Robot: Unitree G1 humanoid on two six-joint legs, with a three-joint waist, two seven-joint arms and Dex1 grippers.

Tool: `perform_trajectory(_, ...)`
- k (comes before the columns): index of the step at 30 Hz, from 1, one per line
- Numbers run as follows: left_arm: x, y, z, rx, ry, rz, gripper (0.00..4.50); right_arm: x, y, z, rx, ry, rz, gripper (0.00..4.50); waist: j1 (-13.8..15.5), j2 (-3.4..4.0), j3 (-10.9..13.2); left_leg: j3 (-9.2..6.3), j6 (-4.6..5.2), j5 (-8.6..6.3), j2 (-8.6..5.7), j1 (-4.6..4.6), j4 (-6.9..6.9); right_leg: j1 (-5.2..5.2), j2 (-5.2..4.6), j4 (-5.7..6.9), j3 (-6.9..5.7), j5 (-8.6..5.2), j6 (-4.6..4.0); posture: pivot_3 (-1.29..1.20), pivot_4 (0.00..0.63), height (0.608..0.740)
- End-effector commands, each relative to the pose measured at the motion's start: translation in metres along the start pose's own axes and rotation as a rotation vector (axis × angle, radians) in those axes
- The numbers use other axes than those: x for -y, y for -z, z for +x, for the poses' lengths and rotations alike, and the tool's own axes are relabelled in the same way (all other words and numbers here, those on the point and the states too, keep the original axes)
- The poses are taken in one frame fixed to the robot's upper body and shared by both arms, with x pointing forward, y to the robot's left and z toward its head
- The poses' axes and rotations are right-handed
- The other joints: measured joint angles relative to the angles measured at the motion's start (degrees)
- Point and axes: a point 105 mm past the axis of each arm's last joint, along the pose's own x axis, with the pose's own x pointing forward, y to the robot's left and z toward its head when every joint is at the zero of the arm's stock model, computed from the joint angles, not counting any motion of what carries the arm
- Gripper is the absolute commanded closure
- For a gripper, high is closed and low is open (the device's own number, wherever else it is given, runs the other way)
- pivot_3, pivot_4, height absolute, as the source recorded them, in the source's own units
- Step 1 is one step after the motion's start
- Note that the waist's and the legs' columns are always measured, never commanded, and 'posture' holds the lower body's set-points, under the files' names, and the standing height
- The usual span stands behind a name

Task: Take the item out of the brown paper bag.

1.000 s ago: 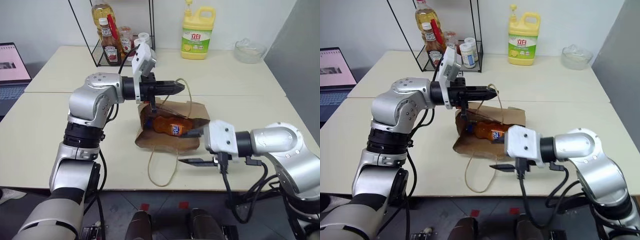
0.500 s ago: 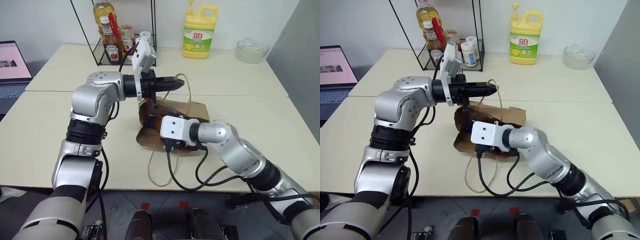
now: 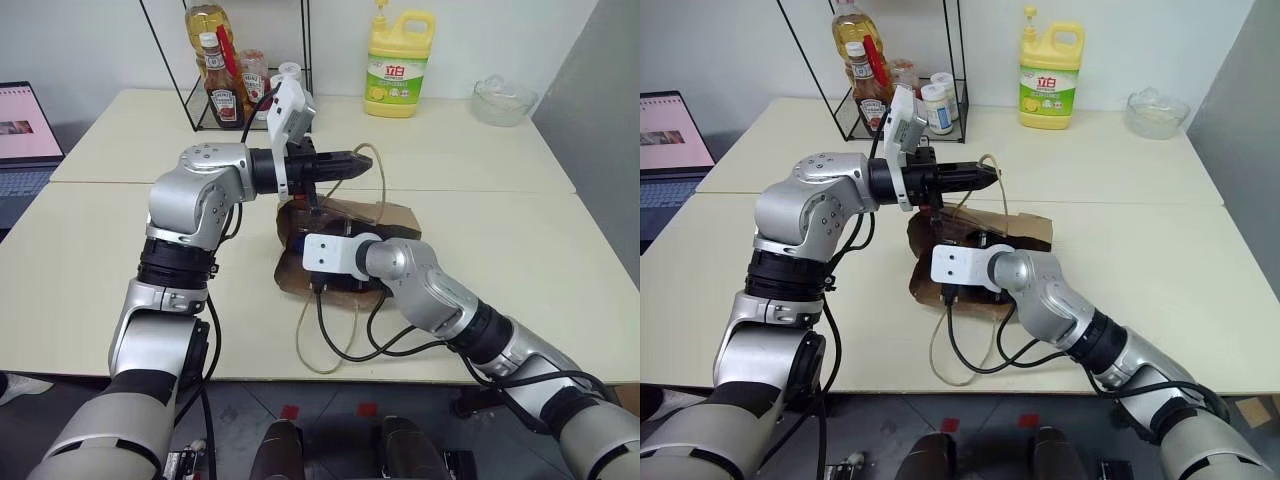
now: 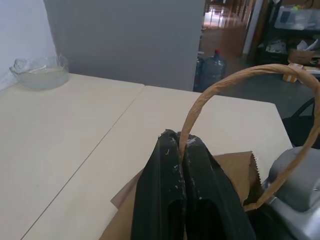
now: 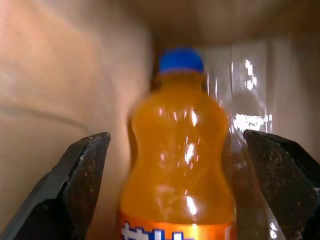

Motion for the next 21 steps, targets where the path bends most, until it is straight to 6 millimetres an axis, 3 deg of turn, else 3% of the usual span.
perform_trajectory(1,0.001,-0.020,0.001,0.051,0.005,0.054,4.50,0.009,-0.005,0.004,-0.013,0.015,-0.053,0.01,-0.07,0.00,0.00,0.00,0.00,0.00,0.00,0.00,0.00,0.00,0.00,0.00,0.00,0.00,0.00,0.00,0.150,0.740)
perform_trajectory(9,0.001,-0.020,0.003,0.055,0.007,0.053,4.50,0.004,0.005,0.022,-0.089,-0.075,-0.049,0.01,-0.52,0.01,-0.01,0.00,0.00,0.00,0.00,0.03,0.00,0.01,0.00,0.03,0.00,0.00,0.00,0.00,0.150,0.740)
perform_trajectory(12,0.001,-0.020,0.003,0.054,0.007,0.055,4.50,0.002,0.008,0.024,-0.100,-0.104,-0.038,0.54,-0.69,0.02,-0.01,0.00,0.06,-0.03,0.01,0.07,0.00,0.04,0.00,0.06,0.00,0.00,0.00,0.00,0.150,0.740)
perform_trajectory(16,0.001,-0.018,0.002,0.049,0.003,0.062,4.50,0.003,0.008,0.022,-0.088,-0.109,-0.033,1.76,-0.76,0.02,-0.02,-0.01,0.11,-0.06,0.00,0.09,0.01,0.05,0.00,0.10,0.00,0.00,0.00,0.00,0.150,0.740)
perform_trajectory(21,-0.002,-0.015,-0.001,0.042,-0.013,0.070,4.50,0.010,0.000,0.008,-0.014,-0.071,-0.062,1.77,-0.62,0.02,-0.01,-0.01,0.10,-0.06,0.00,0.05,0.01,0.06,-0.01,0.04,-0.01,0.00,0.00,0.00,0.150,0.740)
